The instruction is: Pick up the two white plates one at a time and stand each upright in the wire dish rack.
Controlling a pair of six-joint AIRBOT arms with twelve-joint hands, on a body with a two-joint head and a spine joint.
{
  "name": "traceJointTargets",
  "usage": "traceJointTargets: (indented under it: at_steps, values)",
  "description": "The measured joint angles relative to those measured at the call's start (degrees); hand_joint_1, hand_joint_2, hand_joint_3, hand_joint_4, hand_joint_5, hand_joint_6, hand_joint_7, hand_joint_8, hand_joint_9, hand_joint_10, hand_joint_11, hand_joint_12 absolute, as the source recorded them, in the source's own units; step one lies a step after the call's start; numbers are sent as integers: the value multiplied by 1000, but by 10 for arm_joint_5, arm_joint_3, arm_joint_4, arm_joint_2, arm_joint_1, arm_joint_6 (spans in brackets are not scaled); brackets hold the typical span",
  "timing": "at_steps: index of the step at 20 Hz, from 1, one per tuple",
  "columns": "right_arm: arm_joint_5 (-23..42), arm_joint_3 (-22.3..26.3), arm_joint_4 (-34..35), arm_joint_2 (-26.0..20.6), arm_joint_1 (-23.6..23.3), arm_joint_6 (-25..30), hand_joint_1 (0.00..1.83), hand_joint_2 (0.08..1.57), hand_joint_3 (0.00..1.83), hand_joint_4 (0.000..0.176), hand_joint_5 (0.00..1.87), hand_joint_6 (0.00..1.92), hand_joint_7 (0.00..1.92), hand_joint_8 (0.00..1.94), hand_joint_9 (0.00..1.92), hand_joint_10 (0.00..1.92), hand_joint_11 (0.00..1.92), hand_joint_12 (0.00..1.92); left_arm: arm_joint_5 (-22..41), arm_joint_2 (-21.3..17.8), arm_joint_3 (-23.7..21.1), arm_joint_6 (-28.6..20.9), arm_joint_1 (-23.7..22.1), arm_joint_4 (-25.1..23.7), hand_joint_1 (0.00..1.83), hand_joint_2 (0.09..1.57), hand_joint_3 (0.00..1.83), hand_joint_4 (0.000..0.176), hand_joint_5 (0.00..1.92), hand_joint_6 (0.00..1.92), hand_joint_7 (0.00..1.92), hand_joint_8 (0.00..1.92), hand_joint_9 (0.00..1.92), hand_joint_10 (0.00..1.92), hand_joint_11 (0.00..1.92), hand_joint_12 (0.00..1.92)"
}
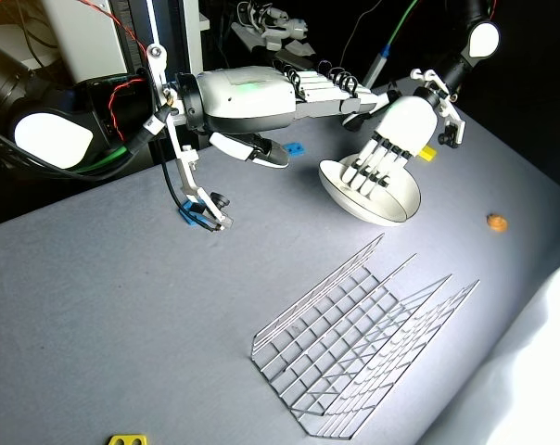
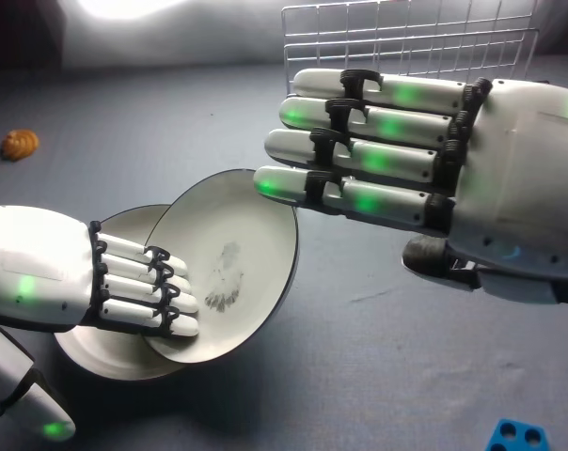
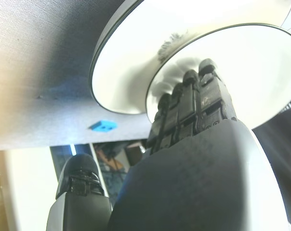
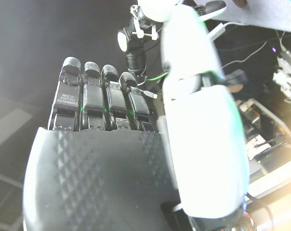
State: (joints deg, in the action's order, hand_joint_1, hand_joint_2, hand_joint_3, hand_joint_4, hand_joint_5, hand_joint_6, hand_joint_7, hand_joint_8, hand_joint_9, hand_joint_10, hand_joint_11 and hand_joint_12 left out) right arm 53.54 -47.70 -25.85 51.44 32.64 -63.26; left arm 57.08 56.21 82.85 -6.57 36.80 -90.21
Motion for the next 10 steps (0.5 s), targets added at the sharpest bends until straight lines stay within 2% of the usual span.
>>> traceJointTargets:
  at_steps: [2, 5, 10]
  values:
    - [-3, -7, 1, 19, 0, -11, 1139, 1071, 0, 0, 0, 0, 0, 0, 0, 0, 0, 0, 0, 0, 0, 0, 0, 0, 0, 1126, 6, 0, 74, 1, 34, 1, 6, 2, 0, 0]
    - [-25, -35, -5, 58, -3, -26, 1153, 1053, 0, 0, 0, 0, 0, 0, 0, 0, 0, 0, 0, 0, 0, 0, 0, 0, 0, 1109, 0, 0, 69, 1, 27, 3, 0, 0, 0, 0]
    - [-64, -76, 34, 105, -14, -48, 1157, 1058, 0, 0, 0, 0, 0, 0, 0, 0, 0, 0, 0, 0, 0, 0, 0, 0, 0, 1119, 3, 0, 87, 8, 37, 5, 8, 3, 0, 0]
